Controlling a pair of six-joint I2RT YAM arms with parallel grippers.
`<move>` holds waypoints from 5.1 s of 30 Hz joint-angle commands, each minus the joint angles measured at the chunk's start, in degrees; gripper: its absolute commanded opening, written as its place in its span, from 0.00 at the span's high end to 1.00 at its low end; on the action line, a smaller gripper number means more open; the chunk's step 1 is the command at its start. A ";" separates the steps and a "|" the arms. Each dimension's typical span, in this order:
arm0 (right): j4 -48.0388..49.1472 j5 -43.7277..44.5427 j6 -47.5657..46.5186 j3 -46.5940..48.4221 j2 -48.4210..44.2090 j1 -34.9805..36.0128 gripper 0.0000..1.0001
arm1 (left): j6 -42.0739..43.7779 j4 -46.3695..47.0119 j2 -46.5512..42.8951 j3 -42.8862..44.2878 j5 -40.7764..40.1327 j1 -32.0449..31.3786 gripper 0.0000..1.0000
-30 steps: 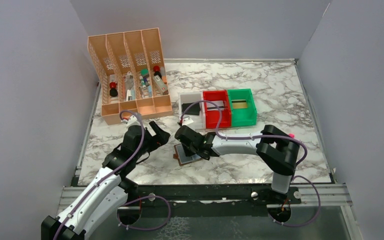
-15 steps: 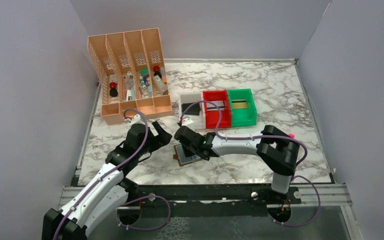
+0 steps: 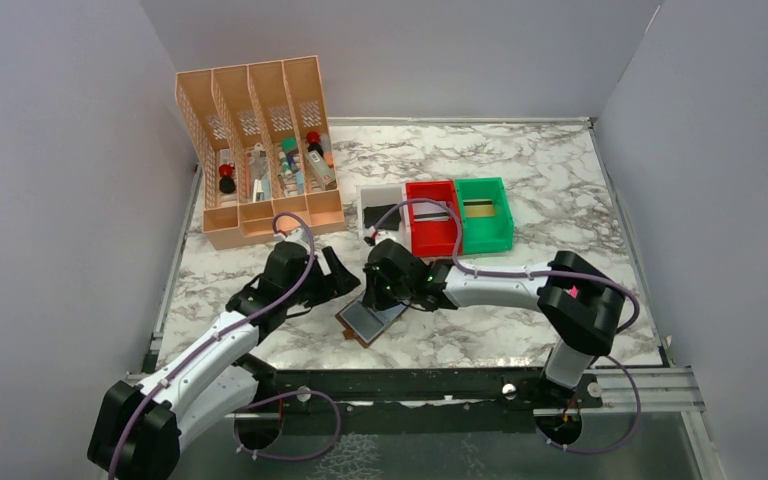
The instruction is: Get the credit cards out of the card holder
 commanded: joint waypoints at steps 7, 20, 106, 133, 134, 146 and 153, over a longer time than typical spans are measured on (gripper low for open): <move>4.52 -11.15 -2.70 -1.17 -0.84 -3.35 0.97 | 0.40 3.43 -1.15 -1.07 4.18 -0.02 0.23; 7.73 -11.23 -19.06 -6.13 -2.32 -0.28 0.41 | -6.07 -8.27 -13.36 -0.52 -14.24 -0.03 0.20; 27.47 -28.46 8.67 -14.23 0.86 -13.64 0.99 | -1.24 7.69 1.66 -2.18 10.17 -0.27 0.30; 29.30 -29.26 8.71 -17.88 -1.99 -16.14 0.96 | -8.27 27.47 14.11 -4.13 5.02 -9.66 0.35; 28.58 -28.58 8.31 -18.01 -2.70 -16.10 0.92 | -8.25 27.60 14.15 -3.93 4.73 -9.75 0.36; 9.30 -4.21 5.80 -22.47 -15.88 -16.14 0.64 | -7.40 31.39 24.23 3.10 3.61 -13.29 0.42; 7.22 2.33 7.23 -30.17 -27.69 -16.27 0.63 | -7.39 33.29 31.99 6.65 2.79 -14.85 0.42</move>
